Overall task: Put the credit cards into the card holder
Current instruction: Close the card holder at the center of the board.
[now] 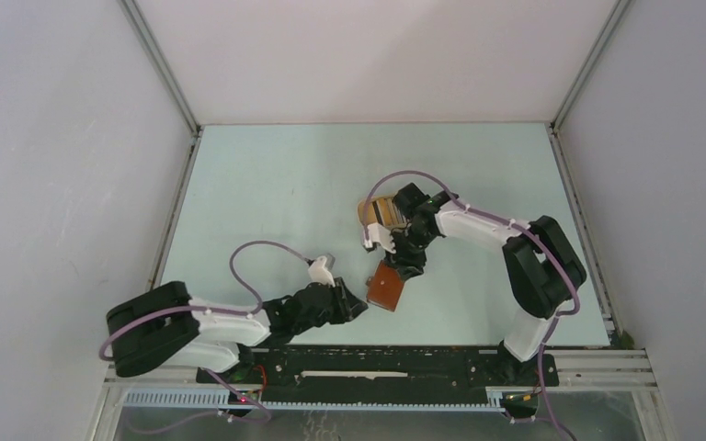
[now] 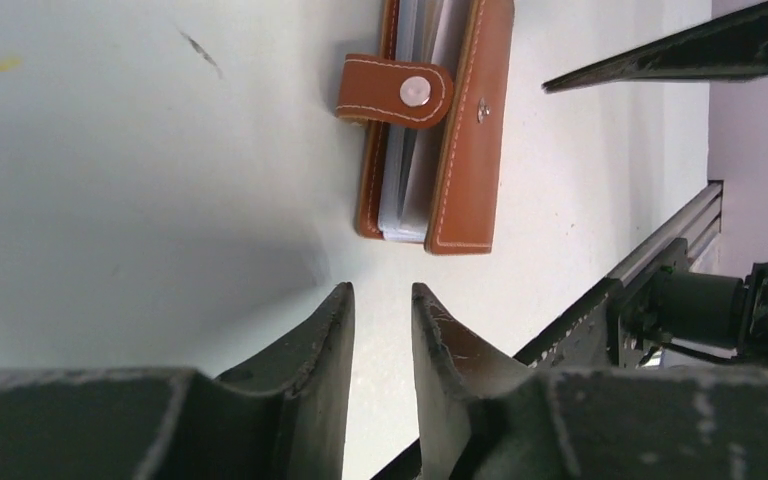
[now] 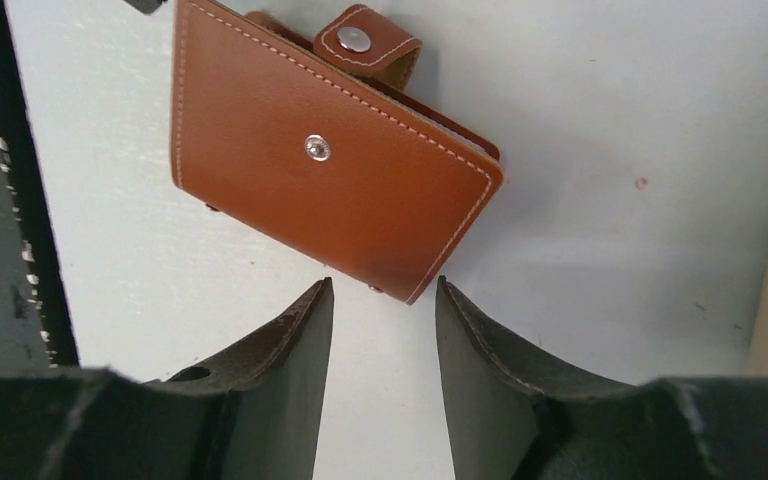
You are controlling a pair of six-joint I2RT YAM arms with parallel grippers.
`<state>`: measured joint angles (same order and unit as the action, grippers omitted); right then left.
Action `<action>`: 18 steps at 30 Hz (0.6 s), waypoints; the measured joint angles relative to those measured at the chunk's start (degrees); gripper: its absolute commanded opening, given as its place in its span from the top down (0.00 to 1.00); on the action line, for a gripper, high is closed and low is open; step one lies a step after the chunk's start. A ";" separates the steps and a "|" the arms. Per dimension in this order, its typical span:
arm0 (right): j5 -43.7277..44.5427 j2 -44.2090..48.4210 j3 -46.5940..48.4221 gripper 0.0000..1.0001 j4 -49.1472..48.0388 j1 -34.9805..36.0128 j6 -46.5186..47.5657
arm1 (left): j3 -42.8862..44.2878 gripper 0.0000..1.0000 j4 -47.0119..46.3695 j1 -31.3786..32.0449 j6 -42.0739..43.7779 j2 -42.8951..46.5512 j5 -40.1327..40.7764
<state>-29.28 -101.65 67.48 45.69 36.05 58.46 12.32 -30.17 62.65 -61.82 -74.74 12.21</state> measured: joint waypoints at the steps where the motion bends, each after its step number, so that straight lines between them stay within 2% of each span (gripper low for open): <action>1: -0.20 0.63 -0.02 0.48 -0.07 -0.33 -0.66 | -0.76 0.63 0.83 -0.07 0.44 1.77 0.02; 5: -2.16 6.45 -0.39 0.48 -0.83 -2.32 -1.49 | -1.60 0.53 8.37 -0.17 4.35 12.57 1.09; 8: -4.98 13.86 -3.19 0.47 -2.91 -3.41 0.83 | -0.72 0.47 13.92 -0.20 11.23 21.46 3.19; 11: -9.40 22.14 -8.52 0.38 -4.81 -3.30 5.95 | 1.38 0.29 17.09 -0.42 19.06 26.43 5.92; 12: -10.78 24.35 -10.29 0.34 -5.46 -3.28 8.13 | 1.84 0.18 17.33 -0.61 20.94 27.39 6.67; 13: -12.48 27.19 -12.81 0.34 -5.84 -3.26 12.11 | 2.23 0.12 17.22 -0.98 23.19 28.65 7.58; 15: -14.27 30.32 -15.98 0.38 -5.62 -3.06 18.40 | 2.32 0.10 16.52 -1.88 25.90 30.34 8.70; 18: -14.97 29.77 -17.81 0.53 -5.53 -2.91 24.50 | 2.40 0.10 15.65 -4.66 27.52 30.62 8.74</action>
<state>-44.25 -71.88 49.67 40.16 33.15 82.96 14.72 -14.52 58.00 -34.30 -44.12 20.95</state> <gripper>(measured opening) 0.592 0.900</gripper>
